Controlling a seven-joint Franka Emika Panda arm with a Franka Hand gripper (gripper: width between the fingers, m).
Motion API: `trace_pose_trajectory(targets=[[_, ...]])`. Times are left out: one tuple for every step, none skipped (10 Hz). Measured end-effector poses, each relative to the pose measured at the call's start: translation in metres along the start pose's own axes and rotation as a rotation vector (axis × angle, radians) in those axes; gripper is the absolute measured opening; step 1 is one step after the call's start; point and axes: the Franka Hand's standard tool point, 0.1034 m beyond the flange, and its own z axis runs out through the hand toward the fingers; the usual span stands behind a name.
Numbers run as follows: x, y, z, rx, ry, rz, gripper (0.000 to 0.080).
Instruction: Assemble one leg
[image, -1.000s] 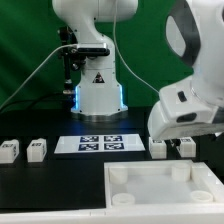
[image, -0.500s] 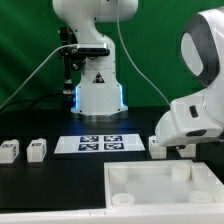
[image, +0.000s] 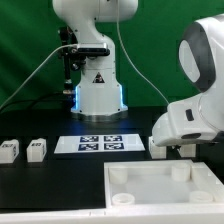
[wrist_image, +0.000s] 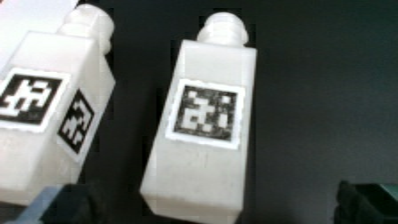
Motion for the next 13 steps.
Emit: trace_pose_trajectory(targets=[[0.000,0.002,0.006,0.005,-0.013,0.024,0.0649],[-0.001,0.002,0.012,0.003,-0.024,0.030,0.0649],[-0.001,0.001,0.016,0.000,-0.031,0.035,0.0649],[-0.001,0.000,0.017,-0.001,-0.033,0.034,0.0649],[-0.001,0.000,0.017,-0.001,-0.033,0.032,0.0649],[-0.001,0.001,0.017,-0.001,-0.033,0.032,0.0649],[-0.001,0.001,0.017,-0.001,-0.033,0.032,0.0528],[-0.001,0.001,0.017,-0.001,-0.033,0.032,0.0393],[-0.001,0.001,0.017,-0.001,-0.033,0.032,0.0393],[-0.001,0.001,0.017,-0.001,-0.033,0.032,0.0291],[-0.001,0.001,0.017,-0.001,-0.033,0.032,0.0291],[-0.001,0.001,0.017,-0.001,-0.033,0.032,0.0291],[-0.001,0.001,0.017,-0.001,-0.033,0.032,0.0291]])
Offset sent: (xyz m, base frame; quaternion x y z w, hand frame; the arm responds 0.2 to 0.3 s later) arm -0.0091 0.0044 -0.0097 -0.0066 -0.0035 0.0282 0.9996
